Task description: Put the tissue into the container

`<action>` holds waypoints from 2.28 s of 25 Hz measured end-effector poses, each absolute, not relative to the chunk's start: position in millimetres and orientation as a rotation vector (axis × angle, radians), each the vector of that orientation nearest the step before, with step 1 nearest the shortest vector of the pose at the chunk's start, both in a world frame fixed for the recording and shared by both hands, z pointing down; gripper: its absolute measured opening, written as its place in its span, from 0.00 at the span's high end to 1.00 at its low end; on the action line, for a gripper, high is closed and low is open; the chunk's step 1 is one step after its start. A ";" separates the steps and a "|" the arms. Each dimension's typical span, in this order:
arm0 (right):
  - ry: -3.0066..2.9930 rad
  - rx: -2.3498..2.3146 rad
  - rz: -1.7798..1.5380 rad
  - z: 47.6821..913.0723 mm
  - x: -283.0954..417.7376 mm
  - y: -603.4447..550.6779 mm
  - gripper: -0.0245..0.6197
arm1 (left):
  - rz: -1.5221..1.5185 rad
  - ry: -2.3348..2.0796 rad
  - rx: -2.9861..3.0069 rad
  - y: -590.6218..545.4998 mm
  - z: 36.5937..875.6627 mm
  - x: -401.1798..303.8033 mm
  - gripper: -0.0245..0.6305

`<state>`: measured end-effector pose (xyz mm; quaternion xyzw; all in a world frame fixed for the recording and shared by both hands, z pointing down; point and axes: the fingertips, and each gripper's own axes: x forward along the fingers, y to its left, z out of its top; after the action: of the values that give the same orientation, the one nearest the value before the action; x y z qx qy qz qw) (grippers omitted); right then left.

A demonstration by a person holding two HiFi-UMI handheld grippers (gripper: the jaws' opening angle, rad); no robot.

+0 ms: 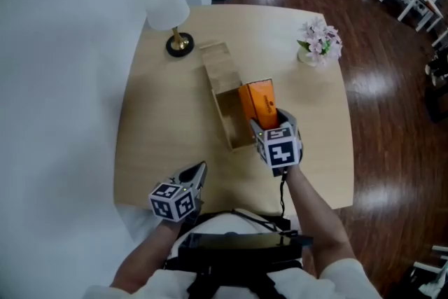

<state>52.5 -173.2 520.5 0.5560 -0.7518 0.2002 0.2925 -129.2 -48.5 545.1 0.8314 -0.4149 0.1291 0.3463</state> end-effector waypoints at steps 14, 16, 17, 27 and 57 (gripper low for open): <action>-1.878 1.354 0.506 562.4 -21.7 -184.0 0.45 | 0.317 -1.019 2.178 -36.1 550.2 -141.6 0.97; -1.853 1.335 0.489 565.0 -22.2 -186.8 0.43 | 0.311 -1.023 2.174 -37.0 550.2 -142.7 0.97; -1.843 1.319 0.487 568.5 -22.9 -187.2 0.41 | 0.309 -1.024 2.172 -37.3 550.3 -142.7 0.97; -1.936 1.388 0.488 557.6 -5.7 -168.1 0.32 | 0.279 -0.985 2.182 -35.1 545.1 -126.7 0.97; -2.145 1.399 0.672 503.0 82.2 -9.6 0.96 | 0.232 -0.830 2.355 -16.9 470.8 -70.8 0.97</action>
<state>82.2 -9.6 503.0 0.5123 -0.7856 0.2462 0.2446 -70.8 -16.9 470.8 0.8924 -0.3145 0.0878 0.3115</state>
